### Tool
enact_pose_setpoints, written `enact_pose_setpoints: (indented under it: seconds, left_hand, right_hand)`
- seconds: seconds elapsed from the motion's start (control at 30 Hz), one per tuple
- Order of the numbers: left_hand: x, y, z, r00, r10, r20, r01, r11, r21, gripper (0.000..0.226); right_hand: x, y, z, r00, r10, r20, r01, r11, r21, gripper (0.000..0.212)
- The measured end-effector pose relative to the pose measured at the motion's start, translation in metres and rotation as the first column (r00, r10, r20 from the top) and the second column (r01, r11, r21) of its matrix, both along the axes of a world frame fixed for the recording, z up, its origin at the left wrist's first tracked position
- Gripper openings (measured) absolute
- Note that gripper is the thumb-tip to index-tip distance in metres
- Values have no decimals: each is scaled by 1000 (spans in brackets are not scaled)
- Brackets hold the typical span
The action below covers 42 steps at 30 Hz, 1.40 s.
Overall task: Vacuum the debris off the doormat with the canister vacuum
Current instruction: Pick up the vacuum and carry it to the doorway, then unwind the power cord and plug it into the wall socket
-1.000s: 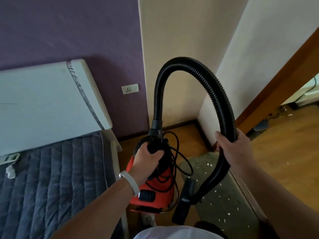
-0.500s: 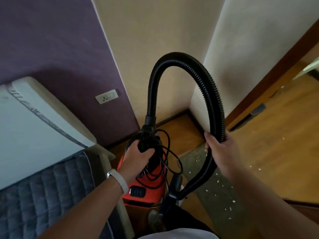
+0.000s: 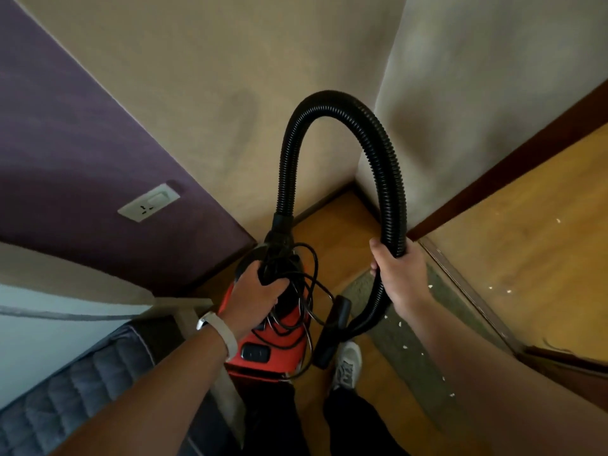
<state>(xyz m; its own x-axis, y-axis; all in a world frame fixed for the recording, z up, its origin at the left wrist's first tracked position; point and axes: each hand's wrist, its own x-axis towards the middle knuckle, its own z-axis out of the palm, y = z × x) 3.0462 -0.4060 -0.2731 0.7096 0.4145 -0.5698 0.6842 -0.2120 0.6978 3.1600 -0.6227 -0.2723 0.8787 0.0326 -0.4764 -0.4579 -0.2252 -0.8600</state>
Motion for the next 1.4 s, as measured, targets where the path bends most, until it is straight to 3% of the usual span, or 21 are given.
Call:
enact_pose_setpoints:
  seconds: [0.17,0.53,0.83,1.13,1.27,1.4]
  left_hand:
    - [45,33,-85,995,-88,-43,86,995,-46,13]
    - [91,80,-299,996,-75,-52,72,996,-51,14]
    - [110,90,-448,981,-195,10,196,980,-42,10]
    - [129,65,-511,942,-335,36,336,942,-23,13]
    - [140,56,-521,927,-374,17,375,927,-24,18]
    - [145,49,-535,929,-370,-2,370,929,-22,16]
  right_hand:
    - [34,25,-64,994,-106,-9,106,994,-17,10]
    - [68,52,-244,994,-97,-45,97,995,-7,13]
    - [90,28,-354,982,44,183,3,969,-247,17]
    - [86,-4,-422,977,27,211,62,911,-407,22]
    - [82,-21,-442,987,134,88,-64,831,-552,36]
    - [86,-42,-450,979,182,90,-89,782,-617,42]
